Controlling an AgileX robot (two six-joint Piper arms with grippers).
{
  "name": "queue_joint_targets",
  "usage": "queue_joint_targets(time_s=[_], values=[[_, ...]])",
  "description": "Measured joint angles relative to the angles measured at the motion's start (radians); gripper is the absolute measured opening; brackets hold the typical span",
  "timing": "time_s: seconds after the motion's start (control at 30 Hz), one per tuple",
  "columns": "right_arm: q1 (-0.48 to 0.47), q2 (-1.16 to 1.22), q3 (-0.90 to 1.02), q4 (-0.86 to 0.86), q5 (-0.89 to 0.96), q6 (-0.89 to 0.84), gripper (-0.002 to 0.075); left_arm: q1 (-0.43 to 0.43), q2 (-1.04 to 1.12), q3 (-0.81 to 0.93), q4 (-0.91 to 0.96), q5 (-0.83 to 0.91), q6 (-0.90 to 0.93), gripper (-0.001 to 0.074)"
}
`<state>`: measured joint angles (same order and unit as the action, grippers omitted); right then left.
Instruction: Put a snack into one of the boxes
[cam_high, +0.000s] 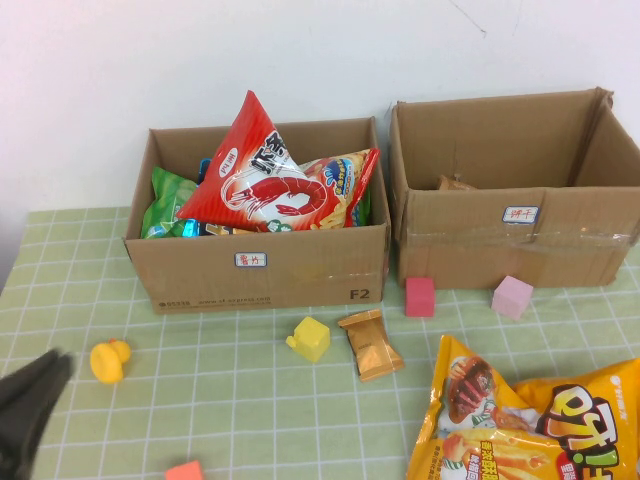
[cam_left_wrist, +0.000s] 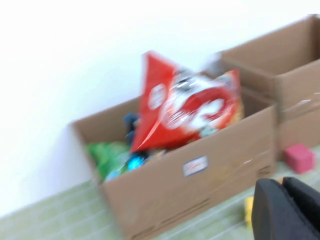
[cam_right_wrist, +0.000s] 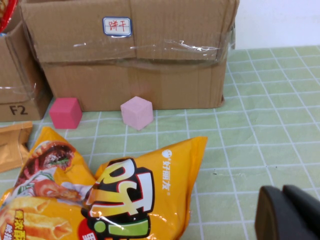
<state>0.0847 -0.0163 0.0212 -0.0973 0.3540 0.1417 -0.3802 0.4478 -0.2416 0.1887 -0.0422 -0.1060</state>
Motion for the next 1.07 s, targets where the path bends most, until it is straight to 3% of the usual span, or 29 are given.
queue_joint_targets(time_s=[0.47,0.7,0.87,1.07], values=[[0.0,0.0,0.0,0.0,0.0,0.0,-0.0002,0.379,-0.367,0.243,-0.144,0.068,0.012,-0.0001],[0.0,0.0,0.0,0.0,0.0,0.0,-0.0002,0.408,-0.439,0.262,-0.148,0.176,0.012,-0.0001],[0.0,0.0,0.0,0.0,0.0,0.0,-0.0002,0.408,-0.457,0.262,-0.156,0.344,0.051,-0.0001],[0.0,0.0,0.0,0.0,0.0,0.0,-0.0002,0.408,-0.458,0.261,-0.17,0.359,0.144,-0.0001]])
